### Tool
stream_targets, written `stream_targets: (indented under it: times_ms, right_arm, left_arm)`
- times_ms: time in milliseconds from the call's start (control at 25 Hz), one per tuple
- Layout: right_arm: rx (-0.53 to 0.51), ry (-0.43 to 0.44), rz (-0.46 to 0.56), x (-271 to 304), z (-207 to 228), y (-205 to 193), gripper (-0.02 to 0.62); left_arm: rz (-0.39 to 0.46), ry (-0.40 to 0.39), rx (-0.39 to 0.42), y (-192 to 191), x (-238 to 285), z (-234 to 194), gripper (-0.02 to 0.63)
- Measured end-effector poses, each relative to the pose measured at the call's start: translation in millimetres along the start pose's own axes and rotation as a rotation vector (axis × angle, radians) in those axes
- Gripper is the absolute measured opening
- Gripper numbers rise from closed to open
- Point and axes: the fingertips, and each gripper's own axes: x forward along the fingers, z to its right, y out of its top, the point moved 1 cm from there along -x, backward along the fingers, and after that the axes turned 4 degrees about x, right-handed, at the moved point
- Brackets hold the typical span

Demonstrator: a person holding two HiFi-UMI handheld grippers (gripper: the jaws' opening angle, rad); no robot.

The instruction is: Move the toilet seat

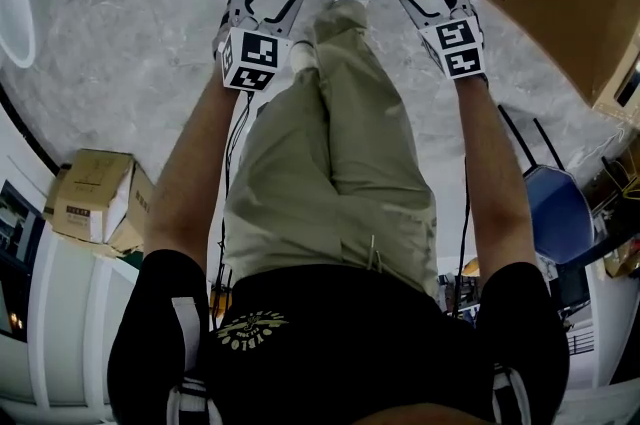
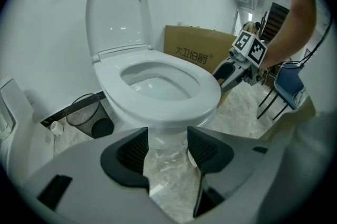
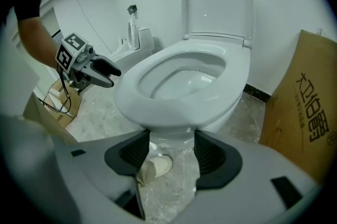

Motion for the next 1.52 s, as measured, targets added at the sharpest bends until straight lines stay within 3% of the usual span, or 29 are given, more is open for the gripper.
stream_targets:
  times_ms: [280, 840, 1280, 1520]
  right_arm:
    - [0.050, 0.029, 0.025, -33, -9, 20, 0.258]
    - [0.122, 0.108, 0.021, -101, -12, 79, 0.258]
    - [0.193, 0.145, 0.034, -153, -8, 136, 0.258]
    - [0.220, 0.152, 0.033, -181, -3, 172, 0.258]
  left_arm:
    - [-0.003, -0.015, -0.016, 5, -9, 5, 0.249]
    - [0.033, 0.012, -0.039, 79, -57, -10, 0.247]
    - [-0.004, 0.014, 0.010, 133, -99, -31, 0.244]
    - [-0.010, 0.034, -0.005, 166, -120, -46, 0.233]
